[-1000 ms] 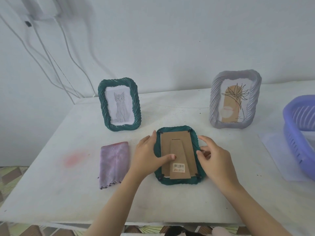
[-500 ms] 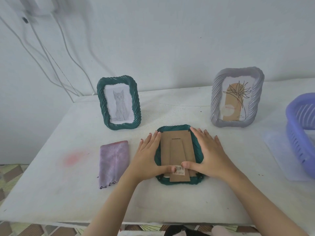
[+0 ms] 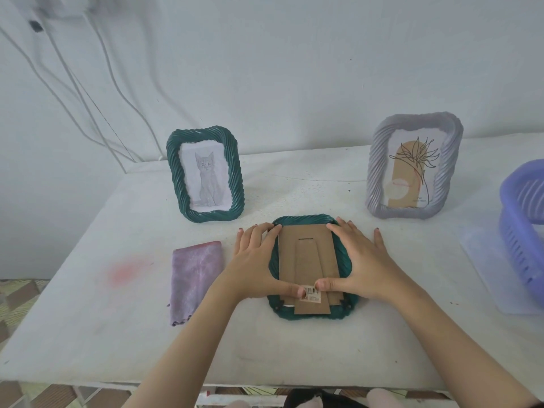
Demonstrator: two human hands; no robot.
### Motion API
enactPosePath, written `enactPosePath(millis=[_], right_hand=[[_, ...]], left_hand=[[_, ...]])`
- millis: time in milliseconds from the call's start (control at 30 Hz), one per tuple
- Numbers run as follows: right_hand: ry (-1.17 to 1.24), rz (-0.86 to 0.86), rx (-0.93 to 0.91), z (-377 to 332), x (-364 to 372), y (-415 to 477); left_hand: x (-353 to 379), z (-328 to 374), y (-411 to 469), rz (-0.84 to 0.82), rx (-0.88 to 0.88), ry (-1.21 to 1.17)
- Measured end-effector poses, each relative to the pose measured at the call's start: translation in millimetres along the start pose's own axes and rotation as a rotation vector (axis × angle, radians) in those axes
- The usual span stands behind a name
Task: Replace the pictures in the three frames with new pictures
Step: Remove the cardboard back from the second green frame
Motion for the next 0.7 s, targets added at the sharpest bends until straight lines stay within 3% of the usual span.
enactPosePath(millis=[300,500,700], right_hand=[[-0.087,-0.192,0.045,-1.5,2.7,11.4],[-0.133,-0.280,0.065,-1.3,4.0,15.7],[-0.139,-0.305,0.063,-1.5,4.6,16.5]], left_hand=[[-0.6,3.5,5.9,-0.089,-0.054,0.118],[-2.1,9.4,6.6,-0.145,-0.108,0.074],[-4.1,17.7,15.6,-0.187,-0.121,0.178]])
Point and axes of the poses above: each hand's wrist, its own y-axis towards the middle knuckle, its own x-axis out of the palm, z = x × y, the point moved 7 cm from there along y, towards the middle knuckle, and after that the axes turned 15 degrees about -y, right-handed, at the moved point
